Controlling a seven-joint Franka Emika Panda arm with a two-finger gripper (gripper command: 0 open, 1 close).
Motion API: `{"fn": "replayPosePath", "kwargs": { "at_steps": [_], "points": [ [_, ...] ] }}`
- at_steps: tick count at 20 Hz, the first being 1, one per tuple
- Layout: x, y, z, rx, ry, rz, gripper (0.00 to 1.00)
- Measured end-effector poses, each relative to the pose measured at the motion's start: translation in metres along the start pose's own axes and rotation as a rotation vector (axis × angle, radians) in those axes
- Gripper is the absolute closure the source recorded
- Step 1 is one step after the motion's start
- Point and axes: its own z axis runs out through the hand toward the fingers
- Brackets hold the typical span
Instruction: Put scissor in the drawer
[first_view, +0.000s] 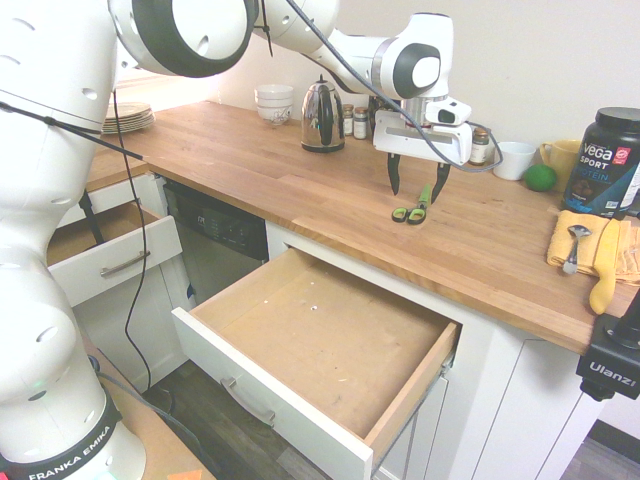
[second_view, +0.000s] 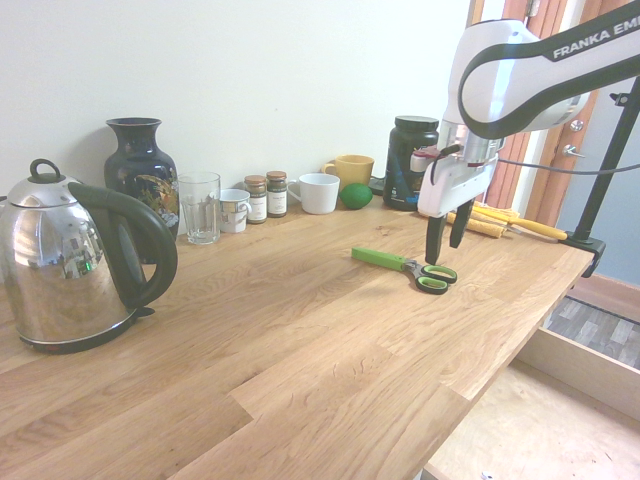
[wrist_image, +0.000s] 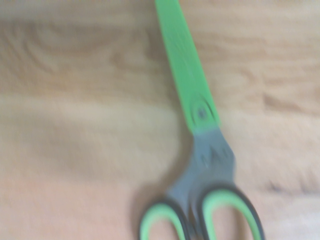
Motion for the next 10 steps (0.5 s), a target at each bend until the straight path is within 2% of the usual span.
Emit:
{"fn": "replayPosePath", "kwargs": {
  "at_steps": [10],
  "points": [
    [0.024, -0.023, 0.031, -0.01, -0.02, 0.02, 0.0]
  ]
}}
